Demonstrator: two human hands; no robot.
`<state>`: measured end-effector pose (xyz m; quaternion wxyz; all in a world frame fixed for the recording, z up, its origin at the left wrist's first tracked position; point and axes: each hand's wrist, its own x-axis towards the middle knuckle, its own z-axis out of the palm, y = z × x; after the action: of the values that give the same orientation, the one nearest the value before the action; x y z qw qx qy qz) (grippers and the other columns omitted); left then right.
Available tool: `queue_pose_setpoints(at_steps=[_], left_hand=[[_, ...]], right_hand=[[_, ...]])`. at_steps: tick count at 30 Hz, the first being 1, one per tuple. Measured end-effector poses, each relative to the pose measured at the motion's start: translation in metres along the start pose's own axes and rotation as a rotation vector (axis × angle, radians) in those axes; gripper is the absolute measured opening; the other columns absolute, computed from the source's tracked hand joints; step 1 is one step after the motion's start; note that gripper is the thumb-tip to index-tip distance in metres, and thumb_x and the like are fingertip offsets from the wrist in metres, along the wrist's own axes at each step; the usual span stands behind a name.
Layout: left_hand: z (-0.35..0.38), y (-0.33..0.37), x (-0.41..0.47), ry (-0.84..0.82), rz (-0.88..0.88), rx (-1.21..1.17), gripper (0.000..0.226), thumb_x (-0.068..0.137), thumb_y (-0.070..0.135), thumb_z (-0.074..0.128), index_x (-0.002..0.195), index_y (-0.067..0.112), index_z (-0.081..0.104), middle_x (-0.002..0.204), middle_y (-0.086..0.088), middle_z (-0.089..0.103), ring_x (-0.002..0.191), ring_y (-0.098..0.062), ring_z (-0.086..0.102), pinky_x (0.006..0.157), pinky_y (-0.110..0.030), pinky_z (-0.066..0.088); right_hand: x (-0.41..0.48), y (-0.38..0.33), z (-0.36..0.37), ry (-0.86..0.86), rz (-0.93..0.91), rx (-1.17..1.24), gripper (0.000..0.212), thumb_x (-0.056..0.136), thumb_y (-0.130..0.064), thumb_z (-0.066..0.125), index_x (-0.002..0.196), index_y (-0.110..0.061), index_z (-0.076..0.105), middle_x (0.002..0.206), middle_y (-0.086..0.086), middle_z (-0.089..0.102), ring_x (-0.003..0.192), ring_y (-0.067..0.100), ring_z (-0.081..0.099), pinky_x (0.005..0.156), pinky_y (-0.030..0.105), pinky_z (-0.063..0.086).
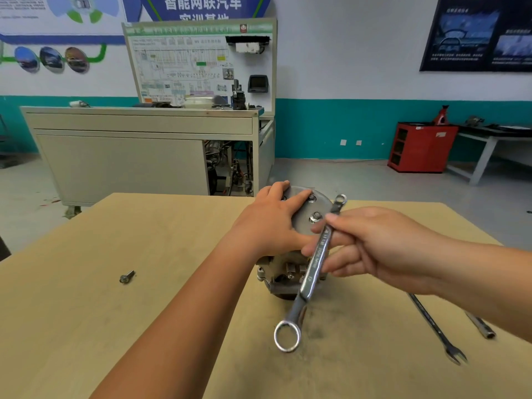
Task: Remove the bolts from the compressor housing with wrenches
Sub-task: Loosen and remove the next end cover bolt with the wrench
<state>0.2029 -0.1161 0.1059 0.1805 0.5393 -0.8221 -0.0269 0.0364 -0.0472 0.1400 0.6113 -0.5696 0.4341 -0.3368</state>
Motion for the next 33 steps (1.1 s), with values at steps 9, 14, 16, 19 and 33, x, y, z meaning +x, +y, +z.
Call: queue_pose_setpoints(at_steps=[9,14,16,19,33], left_hand=[[0.001,-0.001,0.002,0.007,0.006,0.041,0.079,0.085,0.053,0.054,0.151,0.038,0.014,0.156,0.0,0.011,0.141,-0.02,0.01,0.11,-0.037,0.026],[0.002,-0.001,0.002,0.008,0.008,0.039,0.081,0.081,0.054,0.053,0.151,0.039,0.016,0.155,0.0,0.012,0.141,-0.02,0.01,0.111,-0.038,0.026],[0.001,-0.001,0.002,0.01,0.007,0.023,0.085,0.076,0.059,0.053,0.15,0.038,0.017,0.155,0.0,0.013,0.141,-0.02,0.011,0.111,-0.038,0.026],[0.002,-0.001,0.001,0.011,0.003,0.002,0.096,0.067,0.071,0.052,0.15,0.038,0.019,0.155,0.001,0.014,0.141,-0.019,0.011,0.112,-0.04,0.025],[0.002,0.0,0.0,0.019,0.001,0.008,0.098,0.069,0.076,0.058,0.15,0.038,0.019,0.155,0.004,0.013,0.142,-0.019,0.009,0.113,-0.039,0.024]], right_hand=[[0.012,0.003,0.014,-0.029,0.037,0.162,0.028,0.1,-0.021,0.037,0.089,-0.006,0.058,0.063,0.011,0.07,0.039,0.011,0.06,0.04,0.019,0.049],[0.012,0.008,0.012,-0.079,0.042,0.142,0.028,0.1,-0.022,0.037,0.088,-0.006,0.056,0.06,0.011,0.068,0.038,0.012,0.059,0.039,0.02,0.049],[0.011,0.01,0.009,-0.095,0.052,0.114,0.028,0.099,-0.022,0.037,0.087,-0.005,0.055,0.059,0.011,0.068,0.035,0.013,0.057,0.038,0.02,0.047],[0.01,0.009,-0.001,-0.111,0.106,-0.008,0.028,0.098,-0.026,0.039,0.085,-0.006,0.054,0.057,0.01,0.066,0.034,0.012,0.054,0.037,0.02,0.046],[0.055,-0.038,-0.077,0.196,-0.338,-1.946,0.061,0.079,-0.065,0.007,0.112,-0.035,0.049,0.099,-0.012,0.046,0.104,0.012,0.045,0.108,0.05,0.018]])
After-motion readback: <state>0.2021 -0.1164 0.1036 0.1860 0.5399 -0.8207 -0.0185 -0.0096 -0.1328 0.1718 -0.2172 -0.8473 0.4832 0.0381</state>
